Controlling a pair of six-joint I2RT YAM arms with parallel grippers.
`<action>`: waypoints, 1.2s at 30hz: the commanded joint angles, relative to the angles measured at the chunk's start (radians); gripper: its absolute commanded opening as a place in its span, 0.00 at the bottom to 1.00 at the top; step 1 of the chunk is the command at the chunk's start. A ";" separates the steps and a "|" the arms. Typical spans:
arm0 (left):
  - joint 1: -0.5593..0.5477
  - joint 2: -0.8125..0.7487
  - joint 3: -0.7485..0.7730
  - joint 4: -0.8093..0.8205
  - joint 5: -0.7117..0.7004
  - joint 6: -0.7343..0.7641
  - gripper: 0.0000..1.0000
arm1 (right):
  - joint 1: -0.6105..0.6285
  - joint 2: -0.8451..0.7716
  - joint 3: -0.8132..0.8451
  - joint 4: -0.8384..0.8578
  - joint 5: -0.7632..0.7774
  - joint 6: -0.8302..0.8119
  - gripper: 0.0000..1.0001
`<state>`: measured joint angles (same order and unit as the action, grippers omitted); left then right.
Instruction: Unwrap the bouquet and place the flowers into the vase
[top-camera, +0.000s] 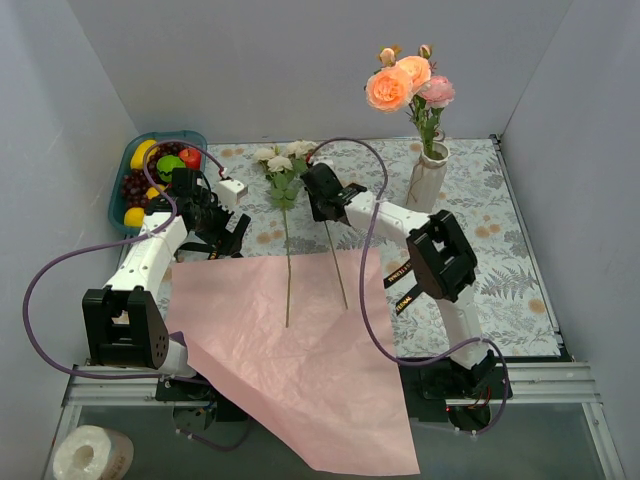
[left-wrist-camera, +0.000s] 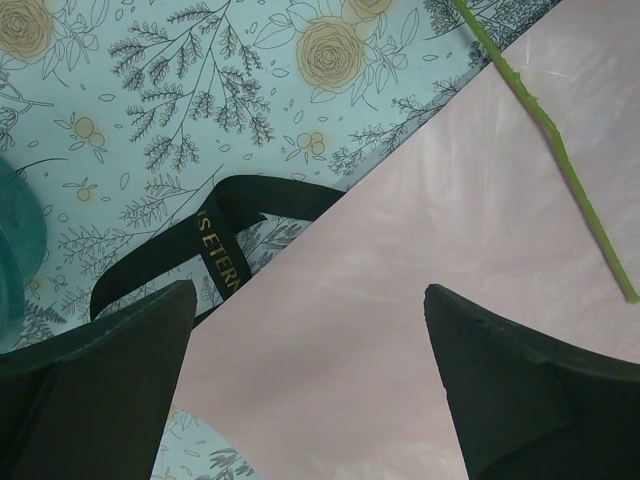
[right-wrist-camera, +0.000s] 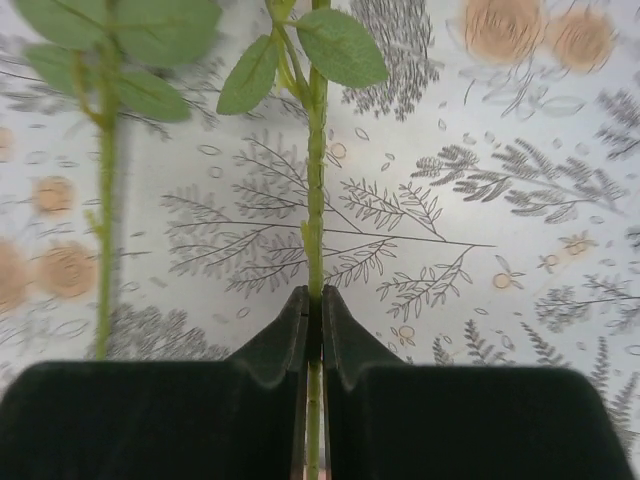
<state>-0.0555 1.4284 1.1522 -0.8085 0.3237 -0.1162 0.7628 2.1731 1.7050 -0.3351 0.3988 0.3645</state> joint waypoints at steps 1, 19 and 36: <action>-0.004 -0.046 0.020 -0.008 0.026 -0.013 0.98 | 0.003 -0.241 0.038 0.120 -0.110 -0.139 0.01; -0.004 -0.040 0.096 -0.049 0.066 -0.062 0.98 | 0.073 -0.846 0.031 0.495 -0.459 -0.630 0.01; -0.004 -0.016 0.136 -0.066 0.064 -0.059 0.98 | 0.073 -1.220 -0.257 0.869 -0.014 -0.995 0.01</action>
<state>-0.0555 1.4288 1.2301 -0.8646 0.3721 -0.1734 0.8391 1.0103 1.4994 0.4068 0.2234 -0.4946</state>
